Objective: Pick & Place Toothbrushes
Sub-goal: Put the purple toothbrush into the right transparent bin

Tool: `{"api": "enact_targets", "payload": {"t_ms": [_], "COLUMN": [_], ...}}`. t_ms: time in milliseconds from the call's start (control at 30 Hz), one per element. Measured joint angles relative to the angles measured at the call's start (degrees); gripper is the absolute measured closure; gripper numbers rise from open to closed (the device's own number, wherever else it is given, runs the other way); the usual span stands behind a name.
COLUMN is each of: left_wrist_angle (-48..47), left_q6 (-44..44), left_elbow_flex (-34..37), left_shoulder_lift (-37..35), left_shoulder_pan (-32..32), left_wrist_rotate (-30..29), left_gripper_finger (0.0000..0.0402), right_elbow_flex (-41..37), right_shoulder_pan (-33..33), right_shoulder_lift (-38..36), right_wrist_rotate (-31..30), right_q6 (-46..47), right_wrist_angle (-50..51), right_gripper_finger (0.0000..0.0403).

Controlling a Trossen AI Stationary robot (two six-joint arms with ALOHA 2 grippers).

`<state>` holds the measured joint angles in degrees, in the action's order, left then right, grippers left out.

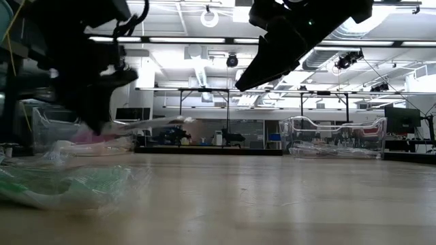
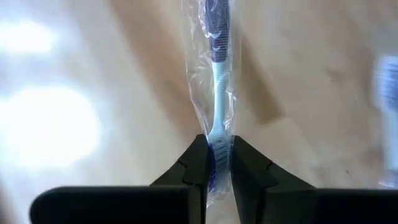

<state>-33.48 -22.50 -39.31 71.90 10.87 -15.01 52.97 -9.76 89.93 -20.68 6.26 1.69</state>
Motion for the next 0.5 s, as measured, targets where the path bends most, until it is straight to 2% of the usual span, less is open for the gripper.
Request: {"api": "enact_targets", "payload": {"t_ms": [267,500], "left_wrist_angle": [5.79,8.04], "left_q6": [-6.52,-8.38], "left_elbow_flex": [-4.24,-5.84], "left_shoulder_lift": [-0.06,-0.08], "left_shoulder_pan": [-0.02,-0.02], "left_wrist_rotate": [-13.49,-26.07], "left_gripper_finger": [0.0360,0.0359], "right_elbow_flex": [0.00,-0.02], "right_shoulder_pan": [0.00,0.02], "right_shoulder_lift": [-0.02,-0.04], "right_wrist_rotate": [-1.04,-9.39], "right_q6": [-1.82,-0.35], "right_wrist_angle": [-1.30,6.12], "right_gripper_finger": [0.0168,0.0168]}}
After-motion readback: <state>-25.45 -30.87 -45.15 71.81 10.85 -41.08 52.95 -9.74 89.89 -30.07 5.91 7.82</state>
